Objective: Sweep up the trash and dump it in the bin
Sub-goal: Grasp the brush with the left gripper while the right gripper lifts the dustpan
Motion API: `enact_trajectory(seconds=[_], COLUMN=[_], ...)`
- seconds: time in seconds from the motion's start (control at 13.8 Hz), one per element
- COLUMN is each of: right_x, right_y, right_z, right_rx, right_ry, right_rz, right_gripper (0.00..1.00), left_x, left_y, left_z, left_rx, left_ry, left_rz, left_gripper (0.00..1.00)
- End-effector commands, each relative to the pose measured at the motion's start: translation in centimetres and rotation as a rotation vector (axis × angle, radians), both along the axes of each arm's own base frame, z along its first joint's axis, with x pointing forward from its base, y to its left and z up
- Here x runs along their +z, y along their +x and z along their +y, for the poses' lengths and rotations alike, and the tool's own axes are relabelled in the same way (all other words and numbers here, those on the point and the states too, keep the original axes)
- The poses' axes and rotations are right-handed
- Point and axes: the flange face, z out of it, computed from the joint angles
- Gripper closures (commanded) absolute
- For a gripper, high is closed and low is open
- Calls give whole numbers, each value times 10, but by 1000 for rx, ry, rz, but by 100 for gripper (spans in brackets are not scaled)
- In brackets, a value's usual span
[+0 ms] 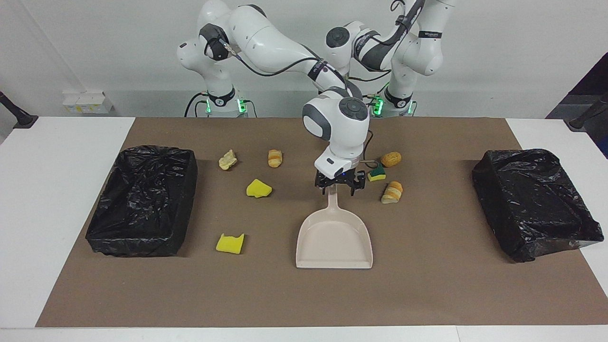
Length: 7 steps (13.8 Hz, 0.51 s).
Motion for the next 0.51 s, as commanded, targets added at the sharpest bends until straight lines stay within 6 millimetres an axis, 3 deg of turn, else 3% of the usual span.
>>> enact_trajectory(seconds=[0.0,0.43], right_x=[-5,-3], right_y=[-26,-20], right_z=[-17,-16], right_rx=[-11,-11], right_ry=[11,32], right_rz=[-17,-55], right_gripper=[16,53], left_x=[8,31], left_y=[13,82], left_z=[29,86], left_rx=[20,103], left_ry=[36,27], left_rz=[-43,-104], left_gripper=[100,100])
